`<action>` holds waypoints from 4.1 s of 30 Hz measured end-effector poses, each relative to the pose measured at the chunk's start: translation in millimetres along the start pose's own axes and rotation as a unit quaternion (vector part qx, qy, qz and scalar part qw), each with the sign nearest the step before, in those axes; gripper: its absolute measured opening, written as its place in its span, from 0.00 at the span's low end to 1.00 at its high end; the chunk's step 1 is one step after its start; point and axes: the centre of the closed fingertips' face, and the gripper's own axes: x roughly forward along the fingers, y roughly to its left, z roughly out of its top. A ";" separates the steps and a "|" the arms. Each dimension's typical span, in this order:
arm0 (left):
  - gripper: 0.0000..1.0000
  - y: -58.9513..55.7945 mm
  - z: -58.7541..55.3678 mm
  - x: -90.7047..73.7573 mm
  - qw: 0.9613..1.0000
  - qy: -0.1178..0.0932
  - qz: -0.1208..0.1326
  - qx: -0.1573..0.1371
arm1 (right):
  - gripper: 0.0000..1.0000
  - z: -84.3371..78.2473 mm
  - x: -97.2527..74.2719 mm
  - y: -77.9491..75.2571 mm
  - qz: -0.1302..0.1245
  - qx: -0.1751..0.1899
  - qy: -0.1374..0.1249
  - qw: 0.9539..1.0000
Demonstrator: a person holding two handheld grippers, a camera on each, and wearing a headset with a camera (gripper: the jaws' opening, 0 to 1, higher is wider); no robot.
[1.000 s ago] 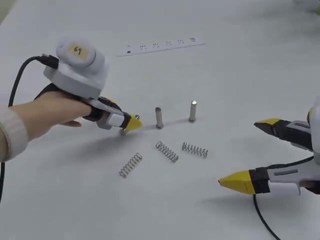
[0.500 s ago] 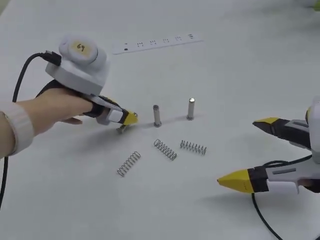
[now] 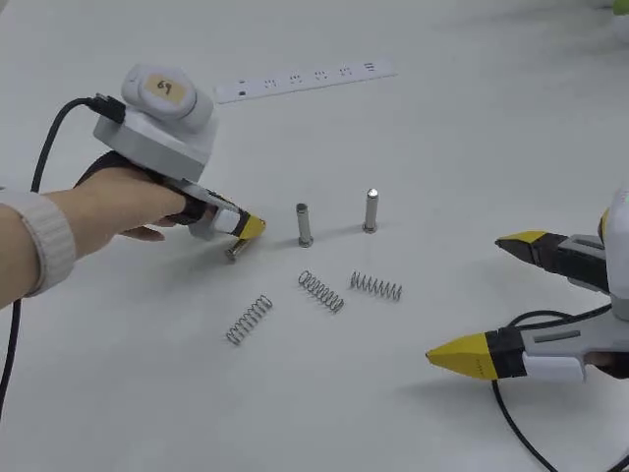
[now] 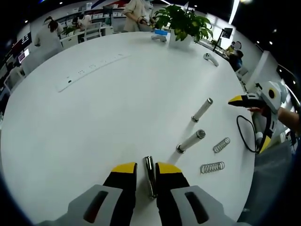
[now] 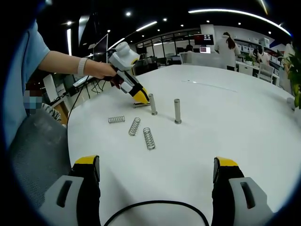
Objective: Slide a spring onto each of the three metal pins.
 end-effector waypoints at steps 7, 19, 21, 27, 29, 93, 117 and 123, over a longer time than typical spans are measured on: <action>0.06 -1.6 -3.2 2.2 1.000 0.007 -0.003 0.001 | 0.99 -1.6 1.2 0.9 0.000 0.003 0.000 1.000; 0.02 -1.4 -4.0 5.0 1.000 0.016 0.000 0.005 | 0.99 -3.3 0.8 0.9 -0.001 0.005 0.000 1.000; 0.01 -0.8 -4.6 5.2 1.000 0.021 0.003 0.016 | 0.99 -3.4 1.2 1.1 -0.001 0.005 0.000 1.000; 0.01 -1.7 -5.1 5.2 0.999 0.030 0.005 0.023 | 0.99 -3.1 2.1 2.6 0.000 0.004 0.000 1.000; 0.00 -1.8 -5.3 4.9 0.999 0.030 0.005 0.023 | 0.99 -3.0 2.2 2.8 0.001 0.004 0.000 1.000; 0.00 -1.5 -2.7 -42.8 0.997 -0.065 0.040 -0.015 | 0.99 5.6 2.4 13.2 0.011 -0.011 0.002 1.000; 0.00 -8.2 -5.1 -49.9 0.997 -0.066 0.036 -0.012 | 0.99 5.4 3.8 15.4 0.011 -0.011 0.003 1.000; 0.00 -9.0 -8.3 -47.5 0.998 -0.059 0.035 -0.011 | 0.99 4.9 3.1 15.2 0.011 -0.010 0.002 1.000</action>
